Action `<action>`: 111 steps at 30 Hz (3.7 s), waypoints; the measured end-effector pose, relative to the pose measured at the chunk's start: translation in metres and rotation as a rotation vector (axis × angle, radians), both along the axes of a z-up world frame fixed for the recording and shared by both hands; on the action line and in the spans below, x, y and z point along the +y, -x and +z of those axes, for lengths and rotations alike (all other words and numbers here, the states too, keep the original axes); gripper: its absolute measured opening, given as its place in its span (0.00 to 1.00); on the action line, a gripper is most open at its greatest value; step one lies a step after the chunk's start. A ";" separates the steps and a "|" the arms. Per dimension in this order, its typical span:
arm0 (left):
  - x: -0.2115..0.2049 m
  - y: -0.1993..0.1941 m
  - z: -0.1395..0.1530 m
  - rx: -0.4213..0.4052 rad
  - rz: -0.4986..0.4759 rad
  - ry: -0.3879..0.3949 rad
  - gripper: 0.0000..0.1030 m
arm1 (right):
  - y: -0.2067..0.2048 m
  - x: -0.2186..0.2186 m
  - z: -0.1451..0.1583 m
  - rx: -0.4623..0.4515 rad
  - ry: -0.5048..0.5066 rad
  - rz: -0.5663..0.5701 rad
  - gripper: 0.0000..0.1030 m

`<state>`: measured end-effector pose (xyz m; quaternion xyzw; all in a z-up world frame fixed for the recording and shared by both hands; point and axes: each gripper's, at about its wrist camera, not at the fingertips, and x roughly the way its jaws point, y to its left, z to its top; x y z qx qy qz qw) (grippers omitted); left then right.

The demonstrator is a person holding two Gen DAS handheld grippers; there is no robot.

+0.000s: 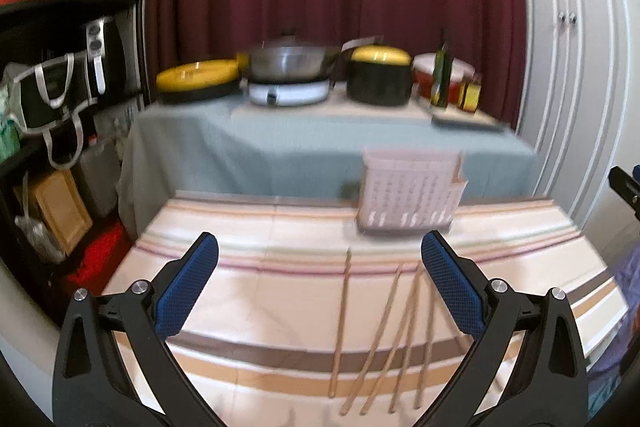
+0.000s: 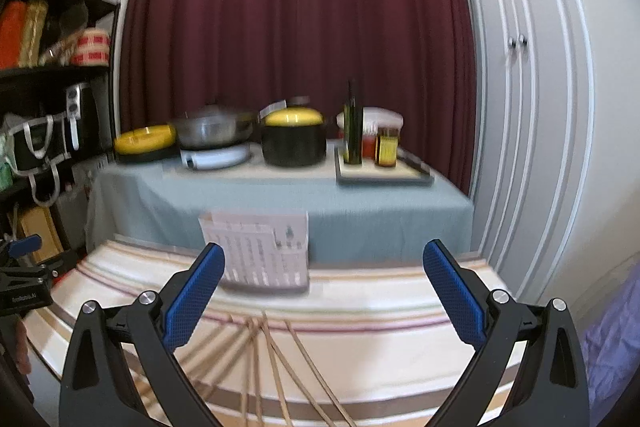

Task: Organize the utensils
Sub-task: 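Lower the left gripper onto a wooden chopstick and close on it, then grasp a wooden chopstick with the right gripper while the left gripper holds its chopstick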

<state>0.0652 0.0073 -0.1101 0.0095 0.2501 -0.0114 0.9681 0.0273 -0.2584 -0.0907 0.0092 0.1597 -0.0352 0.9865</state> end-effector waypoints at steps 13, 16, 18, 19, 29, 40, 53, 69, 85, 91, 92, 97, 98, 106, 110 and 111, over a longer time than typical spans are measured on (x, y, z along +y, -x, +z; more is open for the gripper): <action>0.016 -0.029 -0.135 0.219 0.022 -0.030 0.85 | -0.027 -0.026 -0.107 0.185 -0.097 -0.024 0.94; 0.014 -0.029 -0.150 0.243 0.016 -0.033 0.80 | -0.027 -0.027 -0.121 0.205 -0.081 -0.028 0.94; 0.014 -0.028 -0.159 0.256 0.008 -0.031 0.76 | -0.026 -0.027 -0.129 0.222 -0.078 -0.030 0.94; 0.013 -0.027 -0.162 0.260 0.005 -0.032 0.74 | -0.027 -0.029 -0.133 0.229 -0.081 -0.031 0.94; 0.005 -0.013 -0.175 0.225 -0.023 -0.060 0.56 | -0.027 -0.034 -0.147 0.251 -0.094 -0.026 0.94; -0.011 0.003 -0.179 0.162 -0.083 -0.128 0.29 | -0.022 -0.032 -0.150 0.244 -0.093 -0.014 0.94; -0.011 0.004 -0.181 0.173 -0.118 -0.103 0.07 | -0.004 -0.024 -0.156 0.220 -0.059 0.062 0.88; -0.006 0.002 -0.181 0.180 -0.104 -0.084 0.07 | 0.001 -0.012 -0.186 0.292 -0.044 0.212 0.27; -0.004 0.002 -0.180 0.180 -0.099 -0.081 0.07 | 0.016 -0.015 -0.196 0.251 -0.039 0.217 0.07; -0.004 0.008 -0.173 0.157 -0.095 -0.082 0.07 | 0.023 -0.010 -0.180 0.208 -0.022 0.218 0.07; -0.004 0.009 -0.171 0.151 -0.094 -0.082 0.07 | 0.024 -0.009 -0.176 0.197 -0.016 0.218 0.07; -0.003 0.018 -0.156 0.102 -0.087 -0.079 0.07 | 0.029 -0.003 -0.154 0.147 0.001 0.222 0.07; -0.002 0.019 -0.154 0.094 -0.086 -0.080 0.07 | 0.030 -0.002 -0.150 0.140 0.003 0.222 0.07; 0.000 0.028 -0.134 0.030 -0.071 -0.080 0.07 | 0.033 0.001 -0.127 0.082 -0.003 0.220 0.07; 0.002 0.031 -0.120 0.000 -0.063 -0.071 0.07 | 0.034 0.003 -0.116 0.058 -0.011 0.212 0.07; 0.004 0.031 -0.117 -0.007 -0.061 -0.068 0.07 | 0.034 0.002 -0.111 0.047 -0.017 0.208 0.07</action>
